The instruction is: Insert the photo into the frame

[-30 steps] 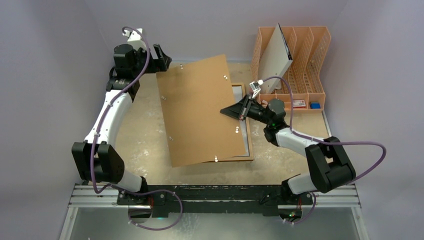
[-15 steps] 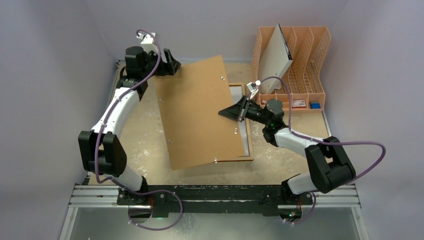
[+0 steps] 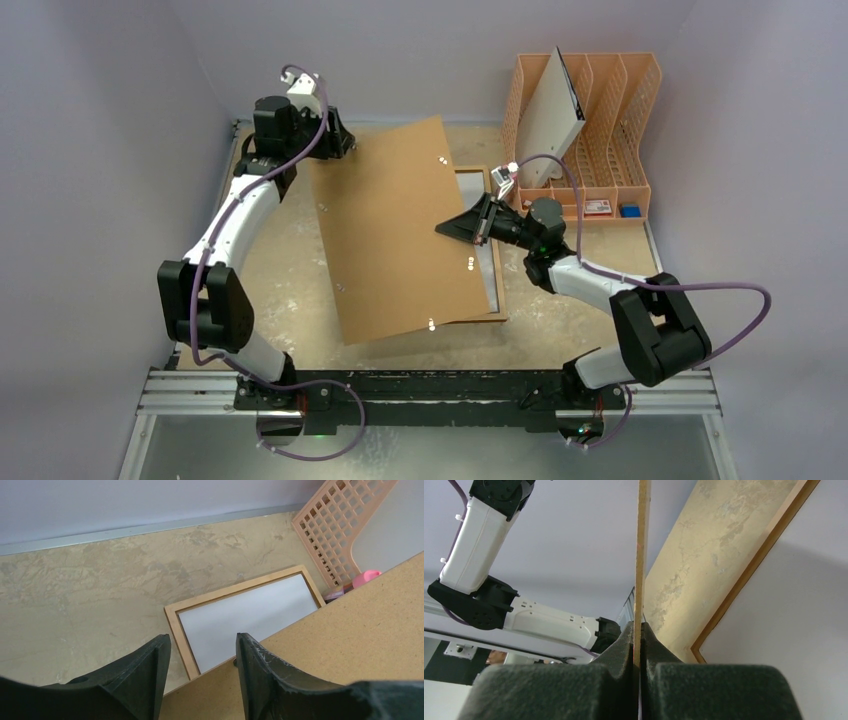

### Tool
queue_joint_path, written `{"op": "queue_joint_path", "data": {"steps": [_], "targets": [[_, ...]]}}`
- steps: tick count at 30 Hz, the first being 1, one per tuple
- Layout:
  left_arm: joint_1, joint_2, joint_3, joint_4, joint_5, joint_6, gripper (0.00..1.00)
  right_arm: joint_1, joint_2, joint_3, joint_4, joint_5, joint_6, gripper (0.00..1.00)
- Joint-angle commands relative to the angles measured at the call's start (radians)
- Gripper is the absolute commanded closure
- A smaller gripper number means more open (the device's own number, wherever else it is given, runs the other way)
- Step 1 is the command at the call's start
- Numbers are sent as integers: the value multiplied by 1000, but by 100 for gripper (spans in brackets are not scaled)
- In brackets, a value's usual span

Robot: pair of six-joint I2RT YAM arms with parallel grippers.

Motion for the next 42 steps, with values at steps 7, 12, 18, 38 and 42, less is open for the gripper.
{"op": "queue_joint_path", "data": {"steps": [7,12,18,38,42], "targets": [[-5,-95,-70,-45,-55,125,41,2,-8,88,165,32,67,100],[-4,-114,-63,-60,-138,126,51,2,-11,101,139,43,54,100],[-4,-152,-33,-65,-180,78,53,2,-20,121,56,86,13,100],[-229,-503,-309,-119,23,-17,19,4,54,317,-172,381,70,100],[-314,-519,-346,-138,15,36,19,3,52,331,-217,390,71,100]]}}
